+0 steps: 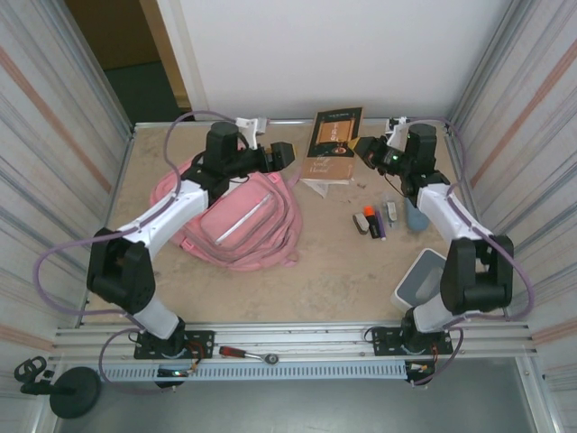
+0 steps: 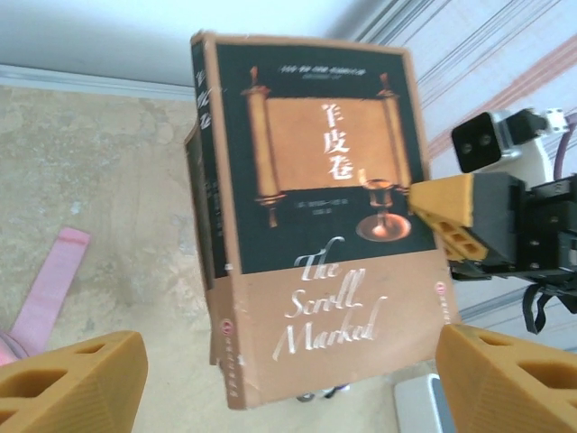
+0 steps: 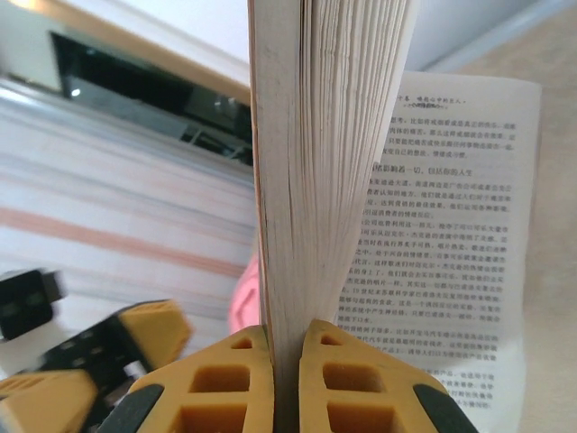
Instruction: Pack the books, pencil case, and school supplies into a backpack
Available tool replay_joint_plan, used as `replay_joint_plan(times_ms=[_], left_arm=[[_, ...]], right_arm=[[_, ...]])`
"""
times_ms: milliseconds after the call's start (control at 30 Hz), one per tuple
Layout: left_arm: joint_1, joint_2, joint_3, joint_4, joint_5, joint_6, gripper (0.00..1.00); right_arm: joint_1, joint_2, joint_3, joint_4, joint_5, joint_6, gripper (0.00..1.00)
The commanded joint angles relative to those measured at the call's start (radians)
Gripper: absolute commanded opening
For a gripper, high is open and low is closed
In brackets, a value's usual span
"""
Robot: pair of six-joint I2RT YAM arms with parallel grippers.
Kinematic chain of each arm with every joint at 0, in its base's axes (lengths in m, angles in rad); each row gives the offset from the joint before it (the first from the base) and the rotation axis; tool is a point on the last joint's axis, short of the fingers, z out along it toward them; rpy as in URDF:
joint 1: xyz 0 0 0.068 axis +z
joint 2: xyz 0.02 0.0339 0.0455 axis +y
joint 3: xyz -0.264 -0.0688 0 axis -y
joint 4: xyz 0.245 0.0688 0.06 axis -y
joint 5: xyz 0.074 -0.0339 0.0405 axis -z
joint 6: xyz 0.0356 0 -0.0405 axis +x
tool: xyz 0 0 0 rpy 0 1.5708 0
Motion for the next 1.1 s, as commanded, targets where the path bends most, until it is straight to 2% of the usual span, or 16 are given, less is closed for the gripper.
replay_joint_plan(times_ms=[0, 200, 300, 400, 467, 700, 733, 767, 833, 900, 933, 1000, 1067], left_arm=[[0.006, -0.045, -0.066, 0.09, 0.08, -0.078, 0.85], [0.004, -0.087, -0.143, 0.231, 0.2, -0.21, 0.85], [-0.001, -0.106, -0.187, 0.323, 0.243, -0.281, 0.78], [-0.006, -0.14, -0.227, 0.379, 0.265, -0.319, 0.63], [-0.008, -0.171, -0.248, 0.38, 0.265, -0.318, 0.51], [-0.008, -0.276, -0.294, 0.372, 0.268, -0.303, 0.17], [-0.009, -0.293, -0.303, 0.38, 0.273, -0.303, 0.11], [-0.011, -0.309, -0.31, 0.388, 0.276, -0.303, 0.07], [-0.014, -0.349, -0.333, 0.41, 0.282, -0.305, 0.0], [-0.019, -0.386, -0.358, 0.439, 0.284, -0.31, 0.0], [-0.02, -0.402, -0.37, 0.456, 0.287, -0.312, 0.0], [-0.027, -0.425, -0.382, 0.477, 0.301, -0.318, 0.0], [-0.034, -0.44, -0.387, 0.493, 0.324, -0.321, 0.0]], right_arm=[[0.053, -0.122, -0.021, 0.101, -0.068, 0.03, 0.0], [0.159, -0.222, -0.058, 0.105, -0.041, 0.005, 0.0], [0.197, -0.227, -0.063, 0.096, -0.031, -0.004, 0.0], [0.22, -0.222, -0.063, 0.064, -0.019, -0.034, 0.0], [0.223, -0.218, -0.063, 0.025, -0.009, -0.07, 0.0], [0.222, -0.211, -0.053, -0.11, -0.015, -0.184, 0.0], [0.221, -0.209, -0.051, -0.128, -0.027, -0.198, 0.04], [0.218, -0.211, -0.051, -0.141, -0.039, -0.208, 0.14], [0.213, -0.22, -0.066, -0.148, -0.07, -0.218, 0.42], [0.213, -0.237, -0.096, -0.107, -0.103, -0.202, 0.6], [0.215, -0.247, -0.116, -0.072, -0.118, -0.189, 0.72], [0.223, -0.256, -0.143, -0.015, -0.148, -0.17, 0.87], [0.229, -0.258, -0.161, 0.046, -0.183, -0.142, 0.93]])
